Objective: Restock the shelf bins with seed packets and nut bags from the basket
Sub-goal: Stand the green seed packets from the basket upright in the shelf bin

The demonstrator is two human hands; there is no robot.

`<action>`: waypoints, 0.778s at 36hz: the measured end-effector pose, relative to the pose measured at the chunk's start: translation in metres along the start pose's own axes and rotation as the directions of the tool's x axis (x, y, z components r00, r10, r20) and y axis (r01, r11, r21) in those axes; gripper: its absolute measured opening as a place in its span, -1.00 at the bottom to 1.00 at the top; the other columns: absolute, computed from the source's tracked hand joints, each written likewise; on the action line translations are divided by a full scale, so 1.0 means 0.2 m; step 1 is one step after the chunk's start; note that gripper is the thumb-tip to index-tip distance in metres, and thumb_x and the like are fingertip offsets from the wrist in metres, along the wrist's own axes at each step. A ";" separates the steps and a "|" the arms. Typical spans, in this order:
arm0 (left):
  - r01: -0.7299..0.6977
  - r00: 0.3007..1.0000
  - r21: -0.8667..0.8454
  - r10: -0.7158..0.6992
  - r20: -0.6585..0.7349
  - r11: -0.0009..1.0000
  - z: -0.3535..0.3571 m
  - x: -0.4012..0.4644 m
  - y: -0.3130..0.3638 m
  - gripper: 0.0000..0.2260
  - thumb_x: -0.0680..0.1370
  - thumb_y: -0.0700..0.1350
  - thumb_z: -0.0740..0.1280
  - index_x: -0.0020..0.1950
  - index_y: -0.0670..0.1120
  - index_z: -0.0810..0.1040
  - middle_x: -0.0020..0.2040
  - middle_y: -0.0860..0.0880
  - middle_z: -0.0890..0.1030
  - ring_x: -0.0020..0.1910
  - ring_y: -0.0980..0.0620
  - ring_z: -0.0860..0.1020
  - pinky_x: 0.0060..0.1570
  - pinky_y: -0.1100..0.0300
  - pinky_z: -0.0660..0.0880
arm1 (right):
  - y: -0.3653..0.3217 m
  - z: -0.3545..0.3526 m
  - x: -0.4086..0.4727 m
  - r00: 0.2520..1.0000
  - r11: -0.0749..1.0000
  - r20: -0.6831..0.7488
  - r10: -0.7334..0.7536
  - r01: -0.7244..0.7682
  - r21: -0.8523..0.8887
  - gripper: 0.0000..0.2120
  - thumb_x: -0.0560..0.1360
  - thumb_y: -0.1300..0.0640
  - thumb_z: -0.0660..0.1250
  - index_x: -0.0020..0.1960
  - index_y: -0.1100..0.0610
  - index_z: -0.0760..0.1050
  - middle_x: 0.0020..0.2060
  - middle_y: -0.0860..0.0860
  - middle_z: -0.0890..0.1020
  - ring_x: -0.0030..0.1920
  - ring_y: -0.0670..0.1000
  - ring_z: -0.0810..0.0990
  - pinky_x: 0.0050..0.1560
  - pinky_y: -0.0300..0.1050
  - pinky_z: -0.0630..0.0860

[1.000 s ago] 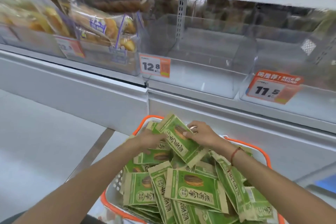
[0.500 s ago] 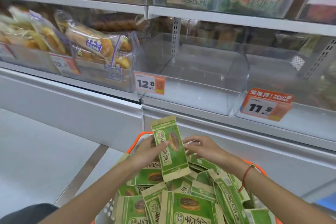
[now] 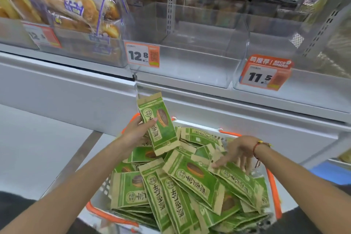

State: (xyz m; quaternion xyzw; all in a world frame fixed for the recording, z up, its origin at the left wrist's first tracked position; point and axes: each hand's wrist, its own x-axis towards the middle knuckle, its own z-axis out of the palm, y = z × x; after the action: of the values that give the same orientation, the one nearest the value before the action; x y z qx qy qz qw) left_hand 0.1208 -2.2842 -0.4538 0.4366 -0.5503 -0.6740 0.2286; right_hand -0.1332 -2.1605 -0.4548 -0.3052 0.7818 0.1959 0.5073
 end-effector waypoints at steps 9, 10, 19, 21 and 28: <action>0.026 0.999 0.042 -0.028 0.046 0.999 0.02 -0.08 -0.01 -0.88 0.58 -0.06 0.30 0.10 0.02 0.53 0.03 -0.05 0.67 0.04 0.02 0.61 -0.15 0.21 0.49 | -0.03 0.18 -0.11 0.962 0.898 -0.233 -0.145 0.029 -0.440 -0.17 0.39 -0.08 0.47 0.48 0.25 0.20 0.44 0.12 0.33 0.37 0.14 0.38 0.29 -0.09 0.41; 0.030 0.998 0.039 -0.032 0.045 0.999 0.01 -0.09 -0.01 -0.86 0.57 -0.05 0.30 0.11 0.01 0.52 0.03 -0.05 0.67 0.04 0.02 0.61 -0.14 0.20 0.49 | -0.04 0.16 -0.11 0.952 0.910 -0.256 -0.168 0.050 -0.412 -0.17 0.37 -0.09 0.49 0.47 0.24 0.22 0.42 0.11 0.34 0.35 0.13 0.41 0.26 -0.09 0.44; 0.174 0.984 -0.060 -0.172 0.034 0.983 -0.04 -0.06 0.03 -0.85 0.58 -0.03 0.26 0.03 -0.09 0.52 -0.21 -0.06 0.63 -0.16 -0.01 0.58 -0.16 0.13 0.48 | -0.21 -0.10 -0.32 0.592 0.658 -0.628 -0.505 0.735 0.164 -0.57 0.38 0.02 0.49 0.16 0.08 0.43 -0.06 -0.08 0.57 0.03 -0.03 0.57 -0.10 -0.31 0.47; 0.216 0.976 -0.071 -0.212 0.056 0.974 -0.05 -0.06 0.03 -0.85 0.58 -0.04 0.25 0.03 -0.11 0.49 -0.22 -0.07 0.60 -0.21 -0.01 0.57 -0.22 0.15 0.49 | -0.28 -0.12 -0.35 0.498 0.521 -0.720 -0.483 0.825 0.221 -0.31 0.32 0.01 0.54 0.34 0.05 0.28 0.12 -0.04 0.52 0.16 -0.01 0.50 0.14 -0.15 0.44; 0.276 0.893 0.250 -0.344 0.291 0.928 -0.08 -0.06 0.08 -0.77 0.49 -0.42 0.28 0.04 -0.13 0.46 0.03 -0.19 0.62 -0.01 -0.09 0.61 0.01 0.12 0.58 | -0.32 -0.16 -0.34 0.578 0.314 -0.601 -0.553 0.812 0.492 -0.83 0.49 0.15 0.30 0.09 0.05 0.47 -0.04 0.02 0.61 -0.04 0.01 0.59 -0.10 -0.16 0.46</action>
State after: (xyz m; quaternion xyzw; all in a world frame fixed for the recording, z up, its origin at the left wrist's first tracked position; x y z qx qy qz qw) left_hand 0.1374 -2.2884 -0.4340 0.4209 -0.5692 -0.7060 -0.0231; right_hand -0.0911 -2.2094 -0.3794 -0.4083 0.6504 -0.4231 0.4809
